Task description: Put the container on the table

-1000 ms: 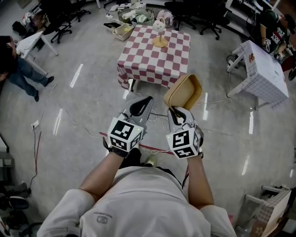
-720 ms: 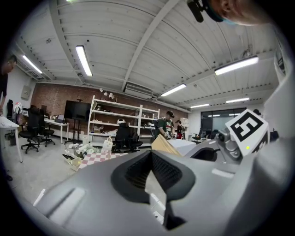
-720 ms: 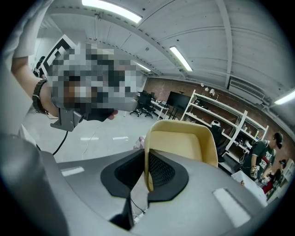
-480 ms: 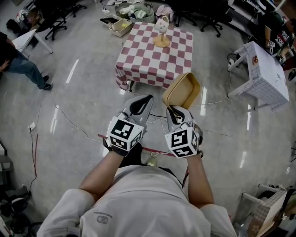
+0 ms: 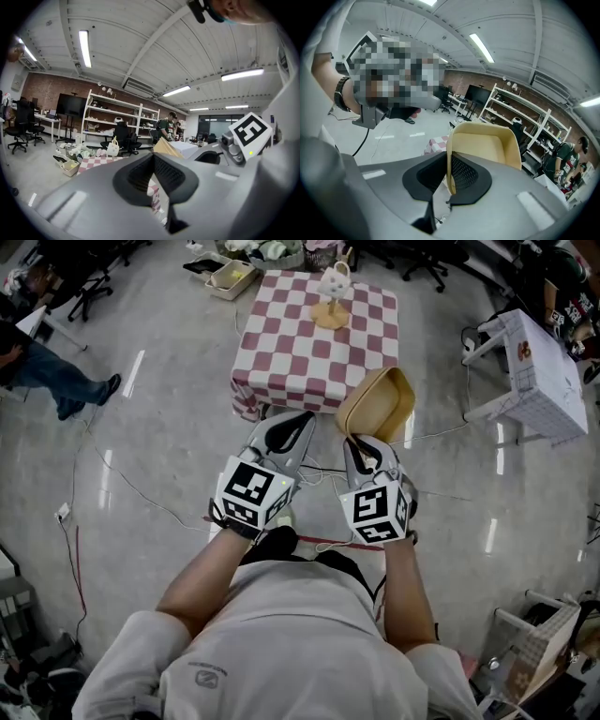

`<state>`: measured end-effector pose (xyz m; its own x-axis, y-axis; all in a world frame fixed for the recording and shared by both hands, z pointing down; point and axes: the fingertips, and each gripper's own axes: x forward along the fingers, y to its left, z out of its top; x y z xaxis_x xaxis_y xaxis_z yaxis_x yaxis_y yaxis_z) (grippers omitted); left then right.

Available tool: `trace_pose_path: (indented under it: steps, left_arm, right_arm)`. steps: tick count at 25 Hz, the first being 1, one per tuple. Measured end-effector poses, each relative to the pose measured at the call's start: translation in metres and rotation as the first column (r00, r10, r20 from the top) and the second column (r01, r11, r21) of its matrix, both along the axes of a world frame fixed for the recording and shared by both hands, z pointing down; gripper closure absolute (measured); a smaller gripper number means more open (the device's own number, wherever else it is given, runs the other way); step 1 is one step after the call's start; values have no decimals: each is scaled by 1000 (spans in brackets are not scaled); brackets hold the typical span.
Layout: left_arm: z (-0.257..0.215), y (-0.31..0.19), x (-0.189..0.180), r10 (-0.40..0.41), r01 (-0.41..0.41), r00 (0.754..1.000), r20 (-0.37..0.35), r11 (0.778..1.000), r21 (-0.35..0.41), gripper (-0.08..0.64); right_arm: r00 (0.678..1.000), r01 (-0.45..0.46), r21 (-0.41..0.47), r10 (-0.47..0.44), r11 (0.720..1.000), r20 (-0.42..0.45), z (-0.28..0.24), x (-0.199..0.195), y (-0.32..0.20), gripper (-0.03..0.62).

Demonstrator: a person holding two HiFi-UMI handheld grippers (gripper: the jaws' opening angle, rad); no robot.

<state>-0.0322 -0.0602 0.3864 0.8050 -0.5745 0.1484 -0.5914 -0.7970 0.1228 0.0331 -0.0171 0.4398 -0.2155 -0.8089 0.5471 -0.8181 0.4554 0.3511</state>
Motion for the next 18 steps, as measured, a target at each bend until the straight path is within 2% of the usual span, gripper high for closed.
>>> trace_pose_path:
  steps: [9,18]
  left_arm:
    - [25,-52,-4,36,-36,999,-3,999,-34,554]
    - [65,-105,6,14,-12,999,31,997,-75,554]
  right_arm:
    - [999,23,-64,-26,998,-48,27,-15,-52,560]
    - [987,129,-154,-141,980,-73,81,-14,-110,560]
